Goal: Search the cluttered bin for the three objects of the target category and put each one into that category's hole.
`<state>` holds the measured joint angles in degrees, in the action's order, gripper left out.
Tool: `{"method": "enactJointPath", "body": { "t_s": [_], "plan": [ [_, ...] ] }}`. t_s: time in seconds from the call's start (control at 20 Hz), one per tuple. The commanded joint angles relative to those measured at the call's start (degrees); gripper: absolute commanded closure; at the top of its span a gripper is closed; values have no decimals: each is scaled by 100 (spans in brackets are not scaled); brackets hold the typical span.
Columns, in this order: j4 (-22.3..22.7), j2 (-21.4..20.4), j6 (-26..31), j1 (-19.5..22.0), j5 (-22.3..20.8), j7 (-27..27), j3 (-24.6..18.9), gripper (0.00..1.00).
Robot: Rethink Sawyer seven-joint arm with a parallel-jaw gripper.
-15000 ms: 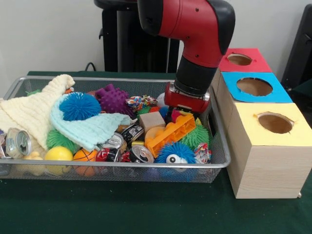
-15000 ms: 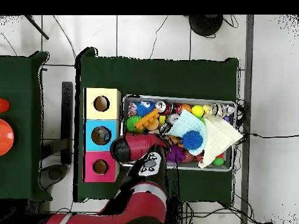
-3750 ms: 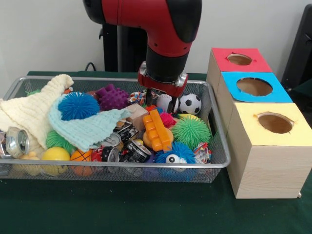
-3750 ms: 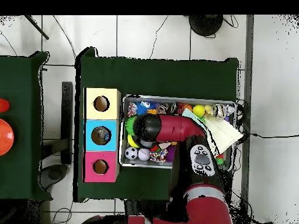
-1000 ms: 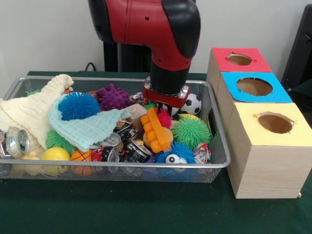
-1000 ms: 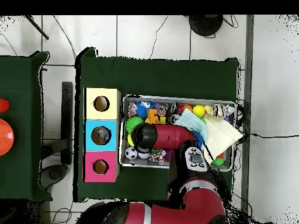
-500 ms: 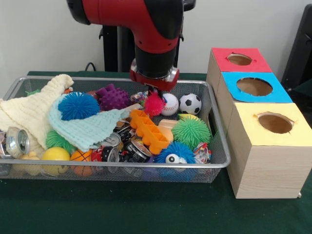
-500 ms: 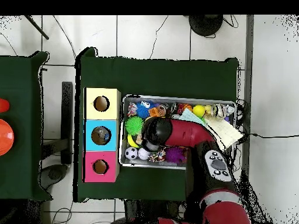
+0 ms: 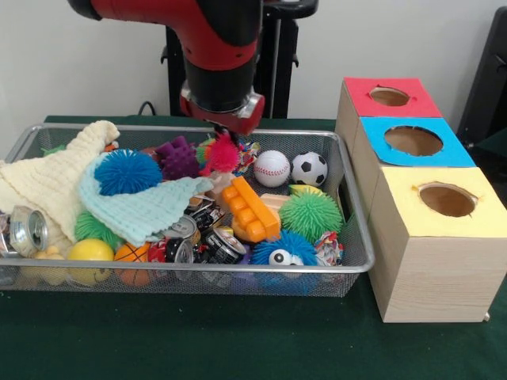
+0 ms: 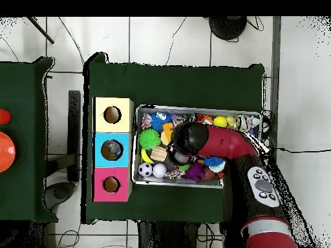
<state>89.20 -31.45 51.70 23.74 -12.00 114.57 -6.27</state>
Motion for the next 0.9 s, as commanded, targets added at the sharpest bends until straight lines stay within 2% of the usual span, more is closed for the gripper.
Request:
{"method": "enactJointPath", "body": {
  "t_s": [0.05, 0.35, 0.65, 0.7, 0.9],
  "plan": [
    [-512, 336, -251, 388, -848, -1174, -311, 100],
    [-577, 738, -818, 655, -1105, -1035, -513, 100],
    [-555, 709, -883, 763, -1228, -1028, -585, 100],
    [-535, 698, -932, 801, -1258, -1057, -648, 0],
    [-483, 564, -735, 636, -1110, -666, -531, 0]
  ]
}}
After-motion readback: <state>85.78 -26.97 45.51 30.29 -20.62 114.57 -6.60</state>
